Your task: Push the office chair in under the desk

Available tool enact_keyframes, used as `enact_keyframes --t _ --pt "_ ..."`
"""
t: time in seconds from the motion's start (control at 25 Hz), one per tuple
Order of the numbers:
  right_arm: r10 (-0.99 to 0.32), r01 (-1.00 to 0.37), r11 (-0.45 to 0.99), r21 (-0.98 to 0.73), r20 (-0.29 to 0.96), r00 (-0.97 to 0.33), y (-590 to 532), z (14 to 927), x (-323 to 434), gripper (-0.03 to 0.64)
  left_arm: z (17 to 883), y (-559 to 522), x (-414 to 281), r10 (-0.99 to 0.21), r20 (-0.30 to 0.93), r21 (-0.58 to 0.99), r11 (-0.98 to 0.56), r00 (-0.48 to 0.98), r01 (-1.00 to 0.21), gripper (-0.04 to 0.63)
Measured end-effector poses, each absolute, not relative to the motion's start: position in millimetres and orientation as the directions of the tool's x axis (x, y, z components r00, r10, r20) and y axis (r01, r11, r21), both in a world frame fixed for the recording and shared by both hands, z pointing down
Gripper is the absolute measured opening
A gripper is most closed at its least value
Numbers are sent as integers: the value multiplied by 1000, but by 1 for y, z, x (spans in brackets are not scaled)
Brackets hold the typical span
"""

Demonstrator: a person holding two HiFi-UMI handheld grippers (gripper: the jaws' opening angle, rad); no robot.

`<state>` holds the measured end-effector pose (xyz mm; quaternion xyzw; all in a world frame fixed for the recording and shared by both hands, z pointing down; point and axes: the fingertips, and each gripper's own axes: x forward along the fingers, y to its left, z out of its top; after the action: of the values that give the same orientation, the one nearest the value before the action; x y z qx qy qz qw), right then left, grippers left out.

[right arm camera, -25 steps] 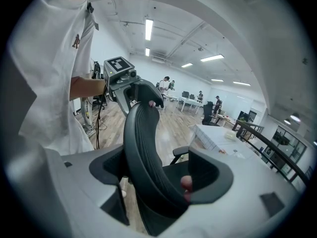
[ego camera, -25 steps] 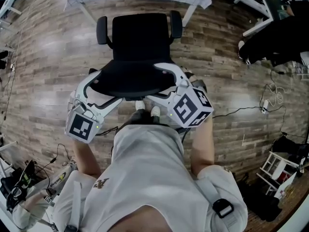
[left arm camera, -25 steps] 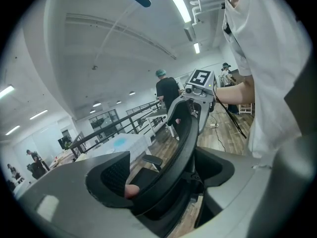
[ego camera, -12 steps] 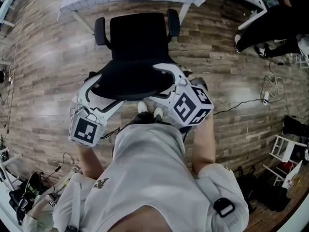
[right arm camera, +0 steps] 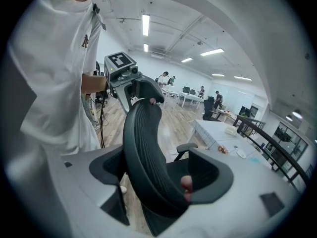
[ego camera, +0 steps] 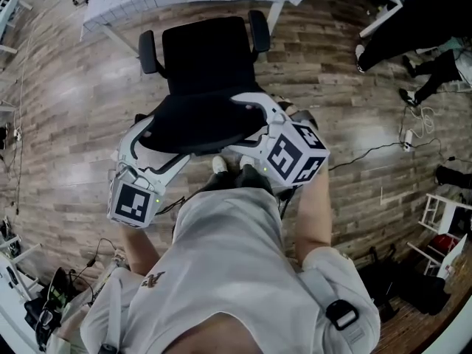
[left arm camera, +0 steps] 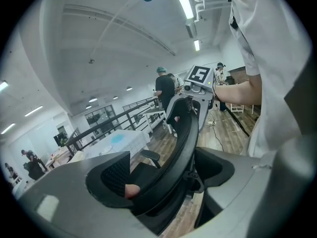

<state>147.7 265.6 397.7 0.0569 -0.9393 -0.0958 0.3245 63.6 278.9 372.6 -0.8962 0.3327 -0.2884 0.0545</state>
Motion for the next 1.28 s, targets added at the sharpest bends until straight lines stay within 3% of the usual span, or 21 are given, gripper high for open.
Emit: enact_keyframes --t 1.28 --pt "-60 68 980 187 603 -795 202 398 178 377 373 219 96 -649 509 -257 -742 566 -620 405"
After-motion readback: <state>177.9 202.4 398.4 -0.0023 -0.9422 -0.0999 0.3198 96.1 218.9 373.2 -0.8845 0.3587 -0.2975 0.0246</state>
